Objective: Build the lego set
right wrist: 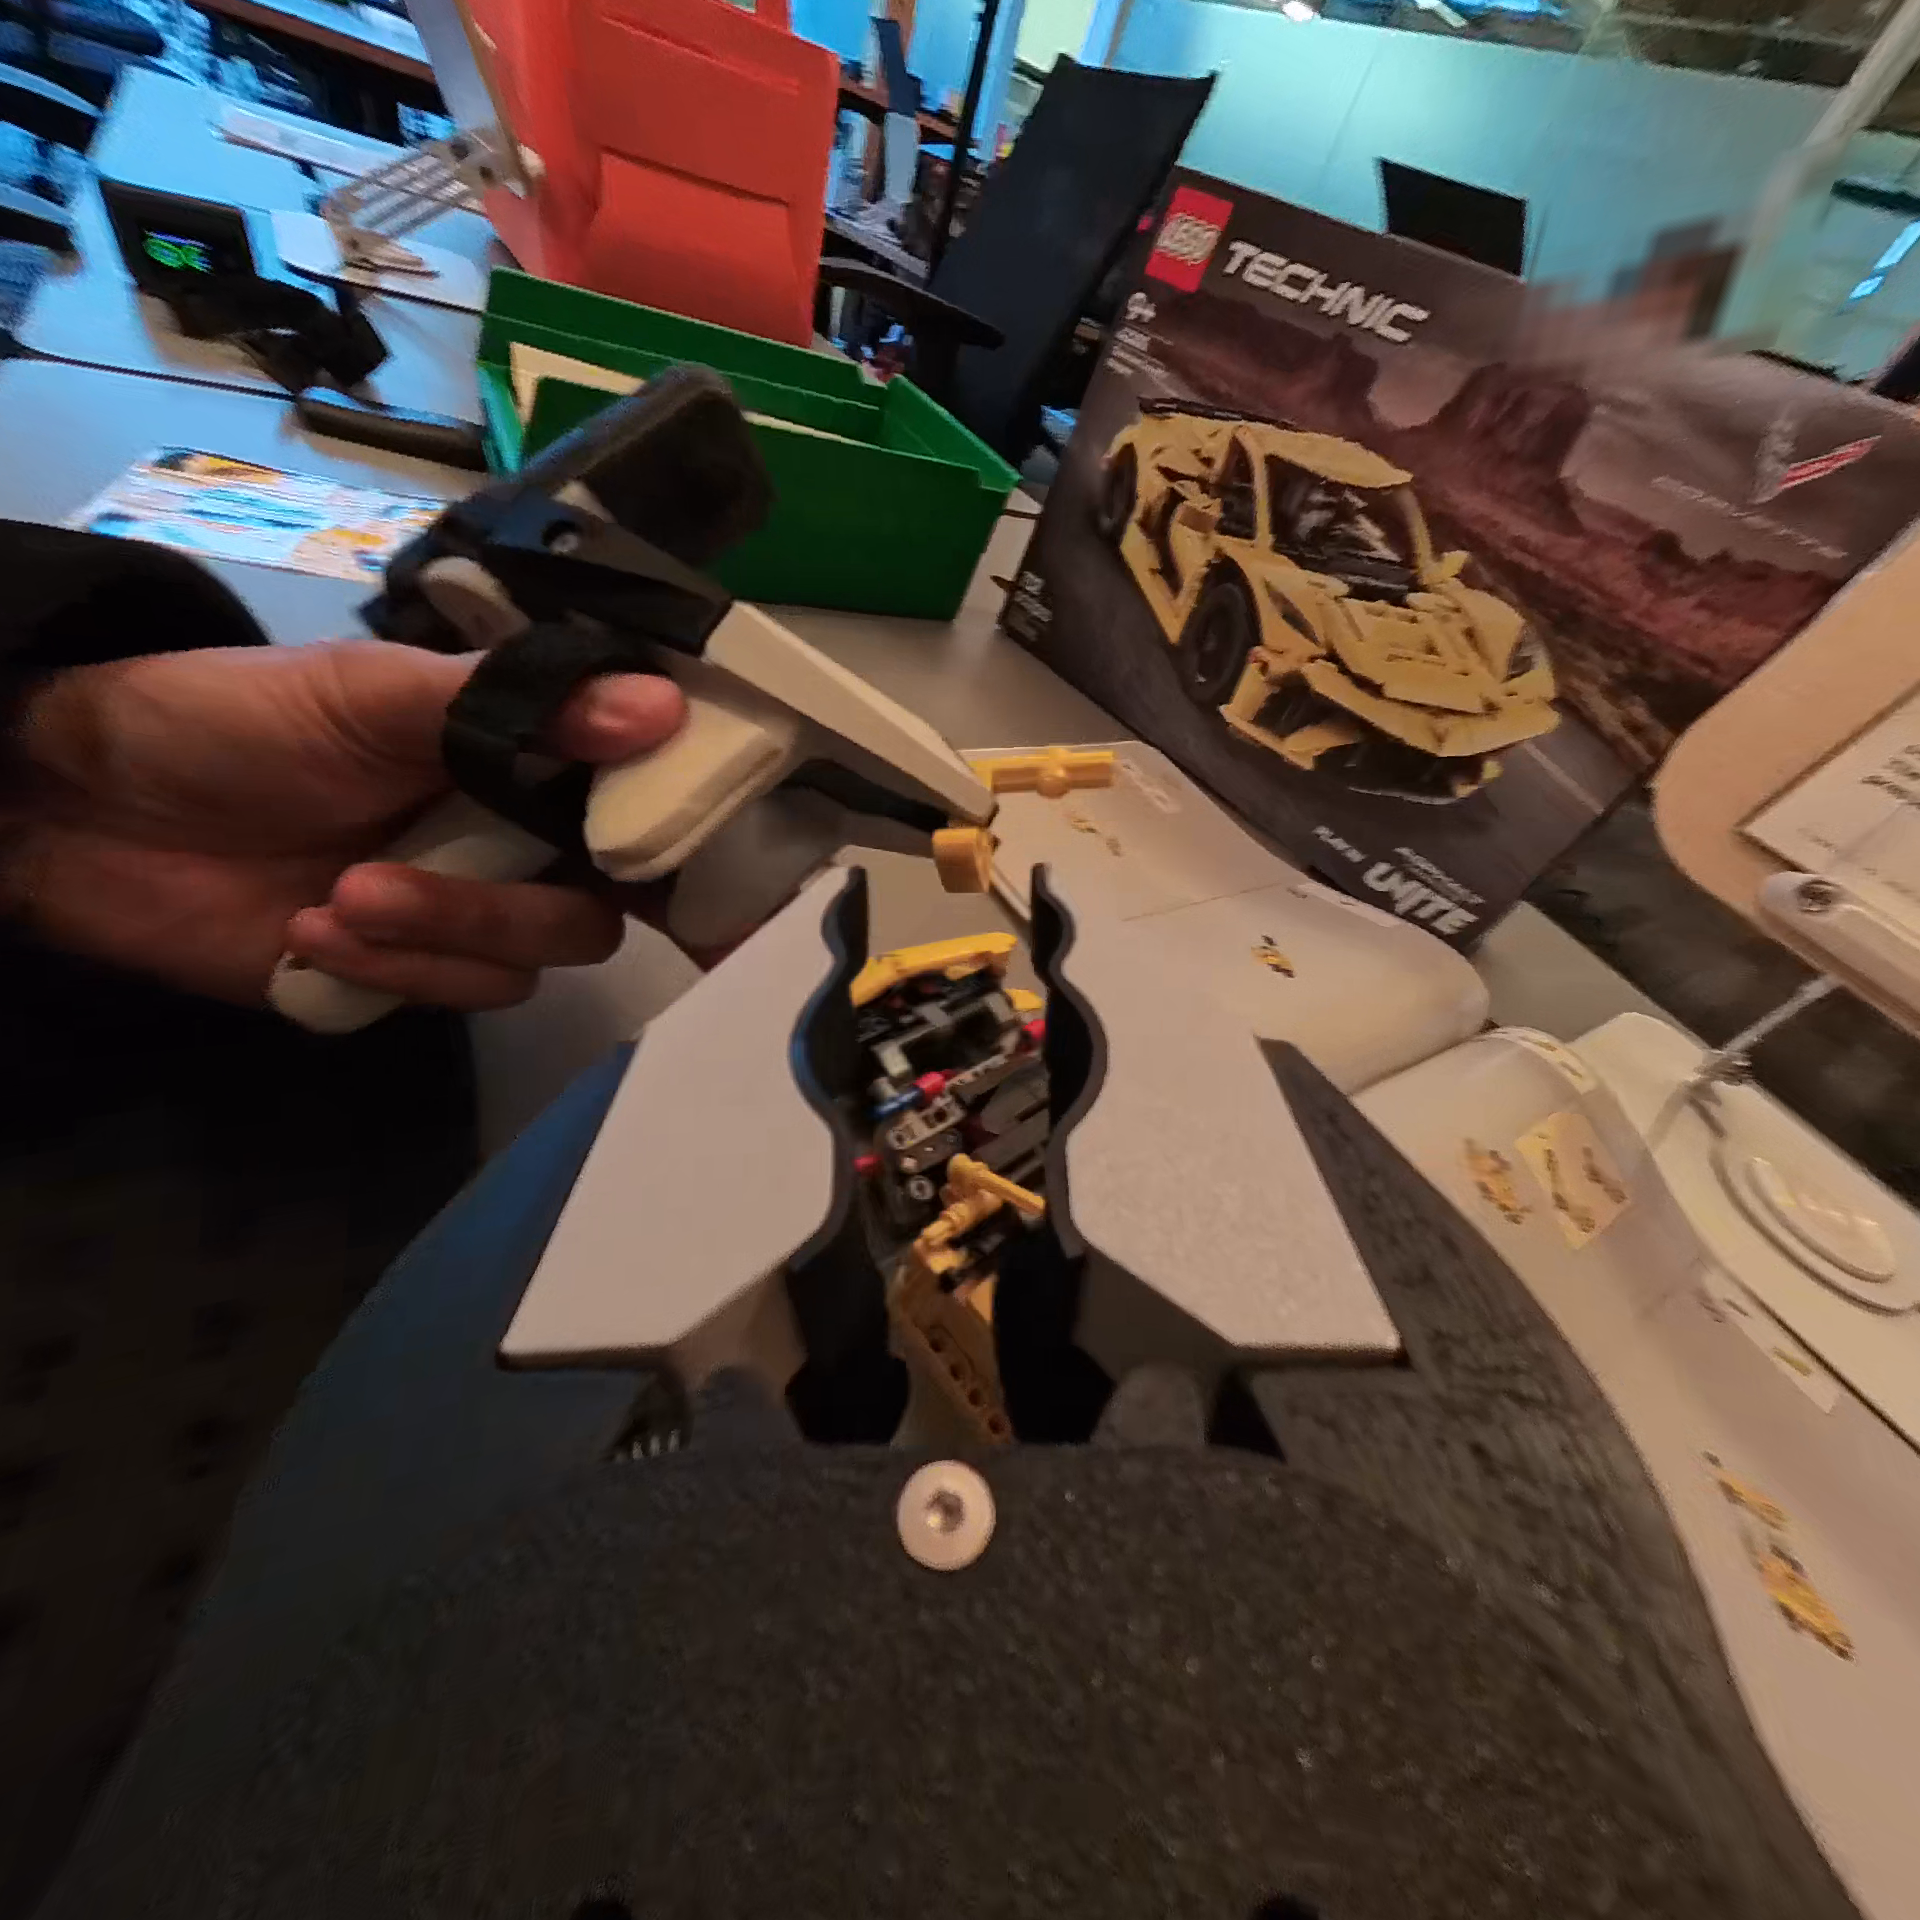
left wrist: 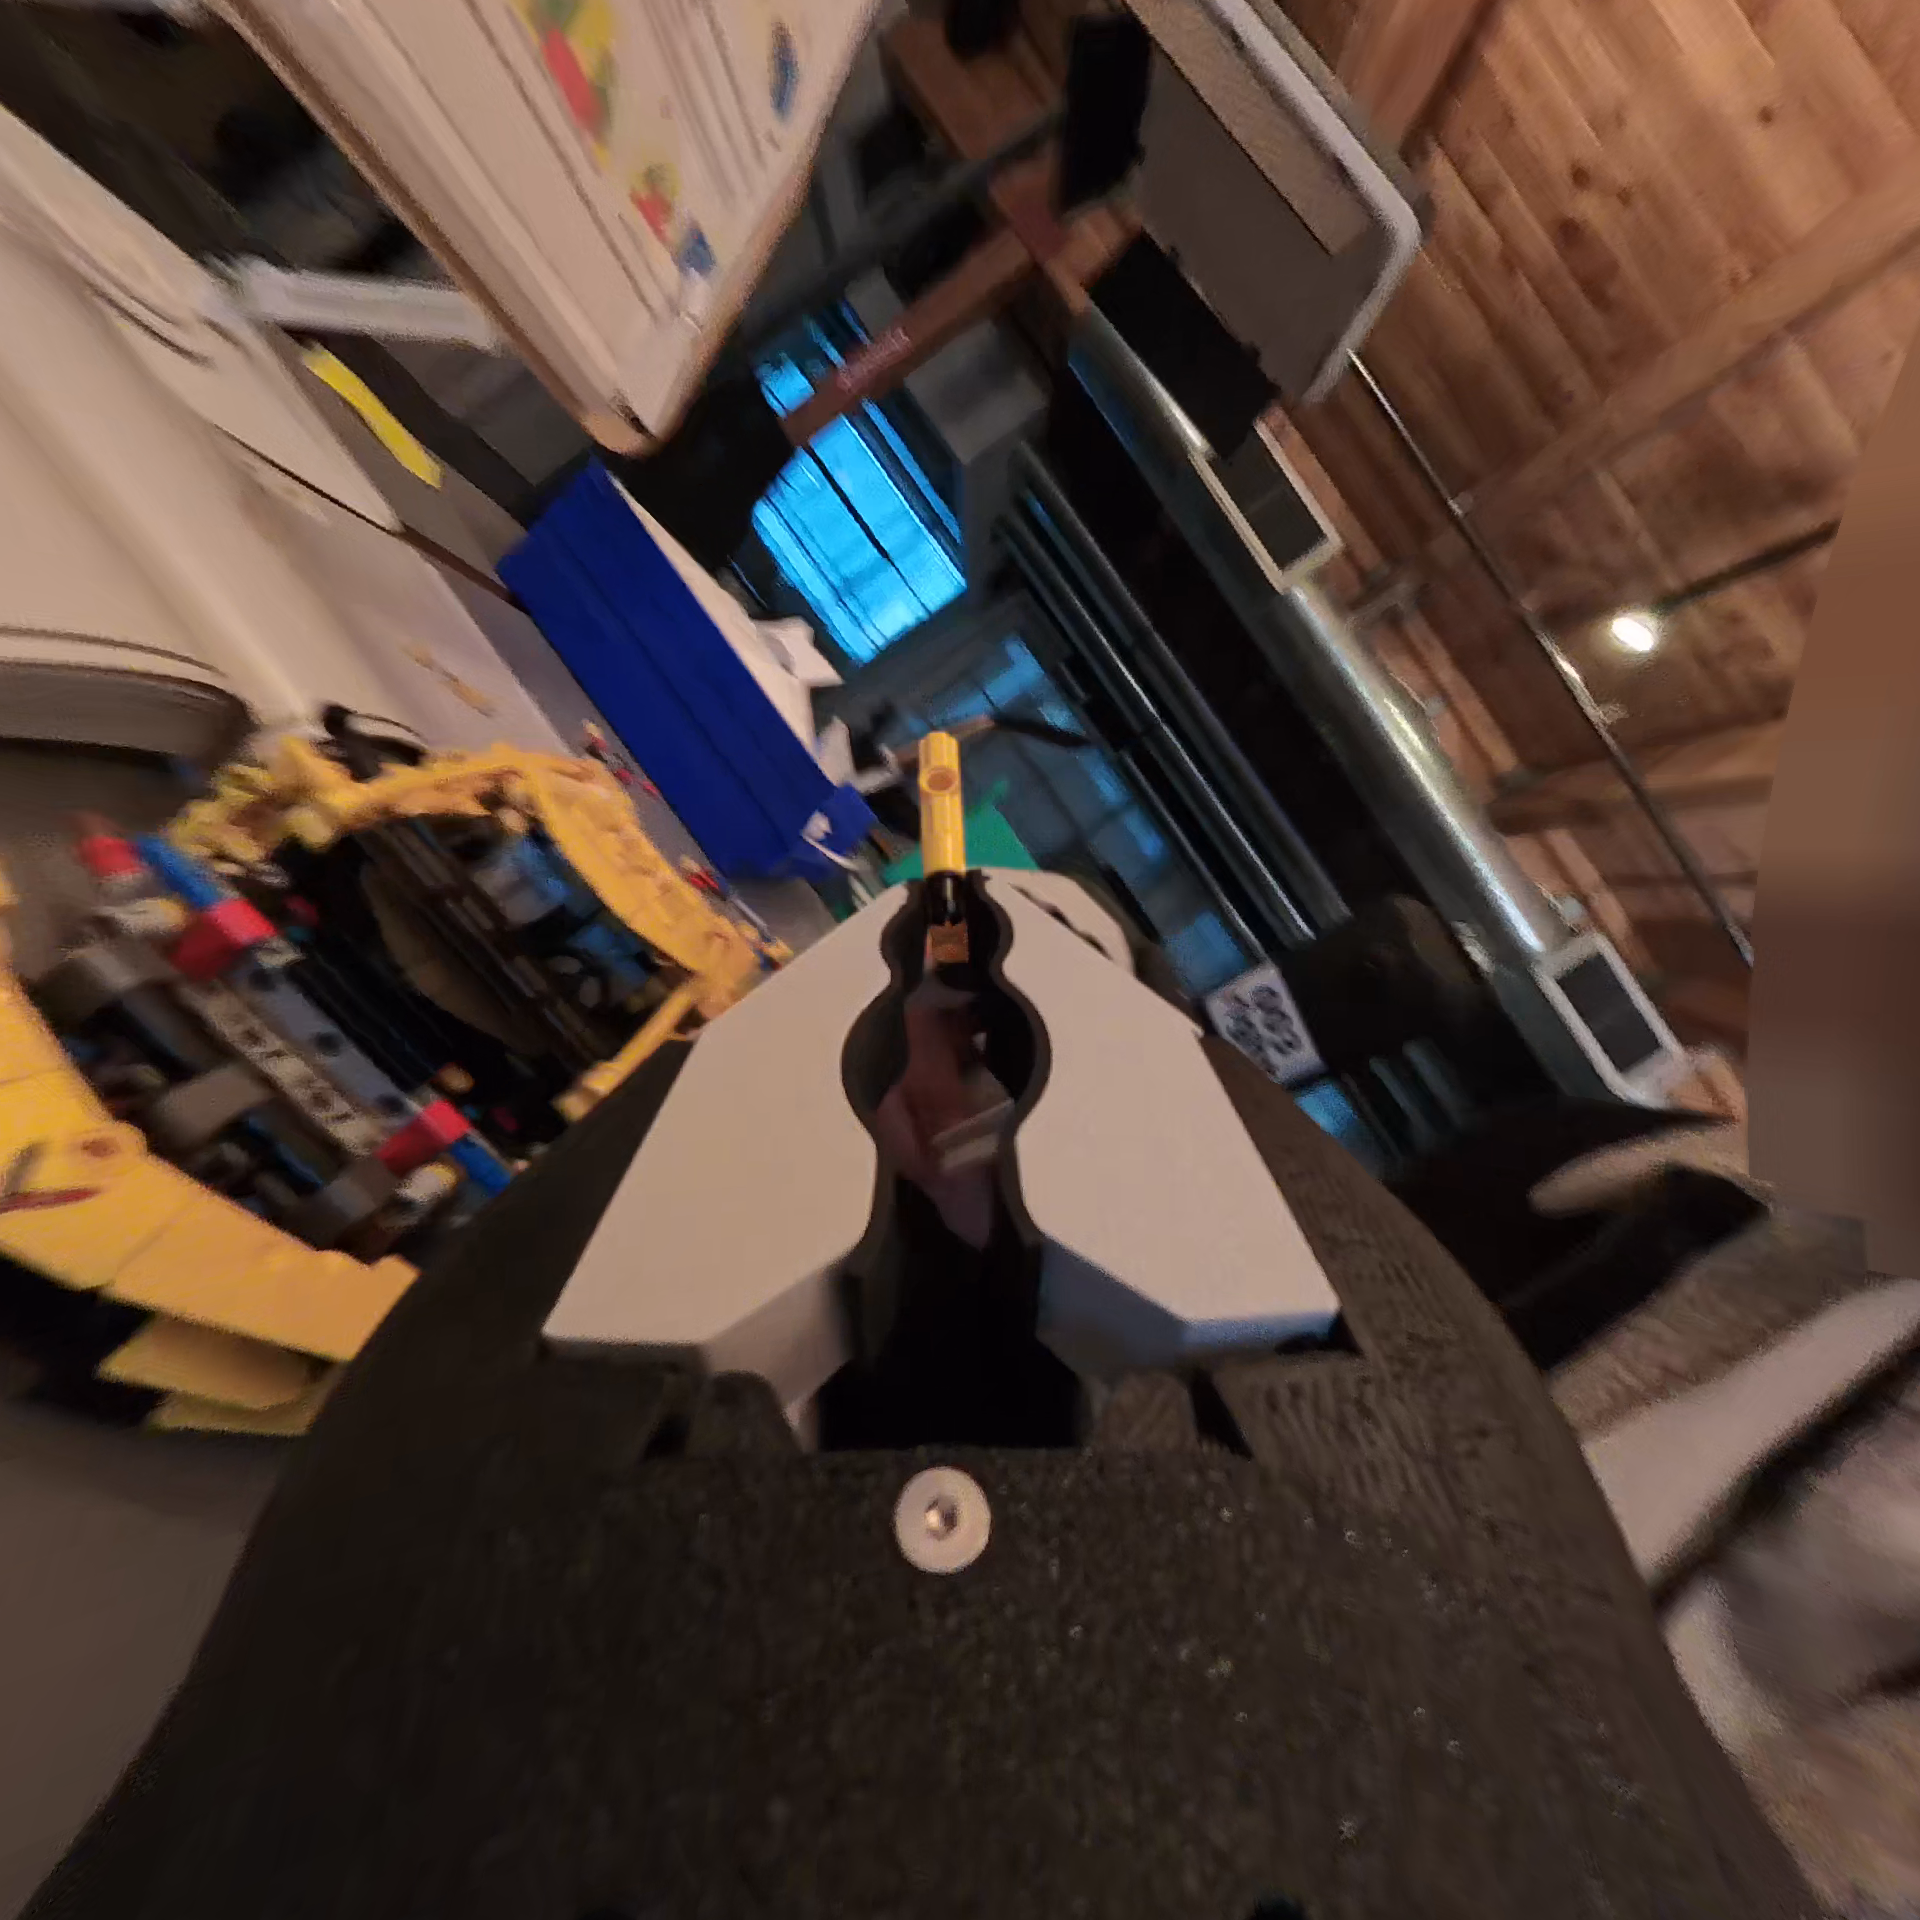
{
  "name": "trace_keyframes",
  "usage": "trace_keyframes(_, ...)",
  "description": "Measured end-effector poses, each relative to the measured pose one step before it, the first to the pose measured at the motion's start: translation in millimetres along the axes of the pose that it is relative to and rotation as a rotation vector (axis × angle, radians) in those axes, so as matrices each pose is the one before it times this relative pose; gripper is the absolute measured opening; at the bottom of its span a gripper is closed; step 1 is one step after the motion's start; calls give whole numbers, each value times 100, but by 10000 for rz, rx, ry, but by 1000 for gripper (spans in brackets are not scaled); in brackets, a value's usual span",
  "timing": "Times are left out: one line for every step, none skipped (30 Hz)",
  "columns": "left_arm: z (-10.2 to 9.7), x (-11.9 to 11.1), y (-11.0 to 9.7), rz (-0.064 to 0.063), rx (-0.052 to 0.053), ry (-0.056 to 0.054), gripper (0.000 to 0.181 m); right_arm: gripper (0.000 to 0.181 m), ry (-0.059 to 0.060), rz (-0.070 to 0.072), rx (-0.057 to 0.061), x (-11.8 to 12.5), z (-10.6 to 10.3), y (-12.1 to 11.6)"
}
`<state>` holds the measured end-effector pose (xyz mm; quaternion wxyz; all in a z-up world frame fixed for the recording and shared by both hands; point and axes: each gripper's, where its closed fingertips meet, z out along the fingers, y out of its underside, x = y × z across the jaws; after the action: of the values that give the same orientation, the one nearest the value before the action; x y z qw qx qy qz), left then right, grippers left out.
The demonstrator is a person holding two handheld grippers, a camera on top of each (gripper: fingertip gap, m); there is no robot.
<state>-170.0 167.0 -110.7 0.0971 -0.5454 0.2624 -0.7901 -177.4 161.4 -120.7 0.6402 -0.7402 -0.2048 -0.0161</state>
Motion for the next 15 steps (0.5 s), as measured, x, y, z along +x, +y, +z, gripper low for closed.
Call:
trace_keyframes(167, 349, 388, -215, -316, 282, 7, 33, -106, 27, -96, -225, 174, 198)
trace_keyframes(97, 84, 78, -88, 63, 103, 7, 33, 90, -207, -132, -30, 159, 209)
trace_keyframes(144, 209, 295, -154, -47, 269, 7, 27, 167, -371, -8, 3, -26, -46)
trace_keyframes(156, 233, 340, -294, -79, 308, 7, 15, 324, -417, 154, 211, -236, -347)
trace_keyframes(94, 190, 90, -257, 55, 242, 7, 10, 339, -378, 140, 296, -221, -251)
trace_keyframes(51, 10, 3, -62, 67, 60, 7, 9, 141, -255, 4, 58, -51, 15)
trace_keyframes(29, -23, -13, 41, 31, 4, 7, 8, 123, -200, -64, 86, -21, 69)
trace_keyframes(76, 200, -78, 8, 68, 114, 7, 7, 155, -222, 23, 137, -81, -181)
trace_keyframes(97, 202, -140, 19, 132, 86, 7, 7, 166, -110, 31, 165, -44, -234)
trace_keyframes(57, -29, -128, 35, 171, -58, 7, 7, 151, -52, -69, 128, 67, 10)
trace_keyframes(39, -79, -122, 0, 199, -44, 9, 7, 146, -45, -133, 119, 92, 161)
trace_keyframes(28, 34, -120, -103, 207, 80, 13, 6, 127, -30, -79, 87, 69, 120)
trace_keyframes(19, 12, -75, -171, 155, 103, 15, 7, 56, 20, -45, 54, 40, 70)
trace_keyframes(1, -26, -43, -179, 89, 94, 15, 6, -1, 82, 6, 12, 7, 11)
trace_keyframes(2, -133, -7, -106, 23, -14, 12, 6, -26, 48, -2, -9, -8, 17)
